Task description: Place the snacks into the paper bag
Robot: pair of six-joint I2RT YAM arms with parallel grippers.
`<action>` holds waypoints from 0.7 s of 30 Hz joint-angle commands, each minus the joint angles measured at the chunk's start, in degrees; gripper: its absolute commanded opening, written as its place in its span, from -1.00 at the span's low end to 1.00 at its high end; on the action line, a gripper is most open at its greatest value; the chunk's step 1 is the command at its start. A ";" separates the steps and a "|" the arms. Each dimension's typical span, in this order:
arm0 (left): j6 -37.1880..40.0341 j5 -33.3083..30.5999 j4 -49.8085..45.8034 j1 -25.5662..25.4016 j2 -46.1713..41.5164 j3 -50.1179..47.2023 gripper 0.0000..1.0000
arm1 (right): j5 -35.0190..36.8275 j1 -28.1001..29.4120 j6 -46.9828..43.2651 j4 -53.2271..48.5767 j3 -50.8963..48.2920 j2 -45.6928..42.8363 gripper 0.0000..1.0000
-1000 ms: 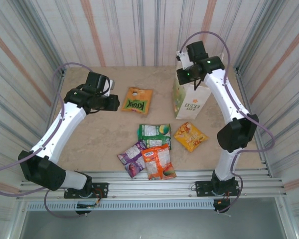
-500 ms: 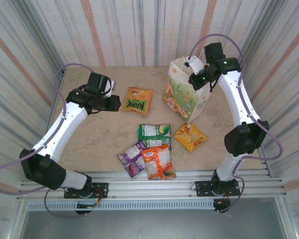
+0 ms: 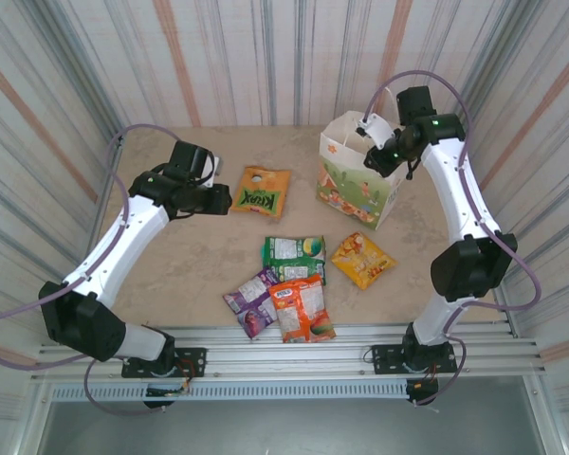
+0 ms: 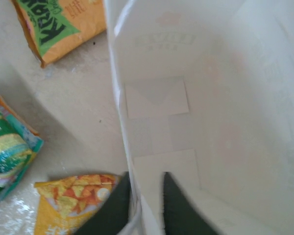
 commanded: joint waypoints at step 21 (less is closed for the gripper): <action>-1.83 3.30 2.57 -0.51 0.26 0.09 0.16 | -5.13 -2.16 7.24 6.64 -8.96 -9.33 0.43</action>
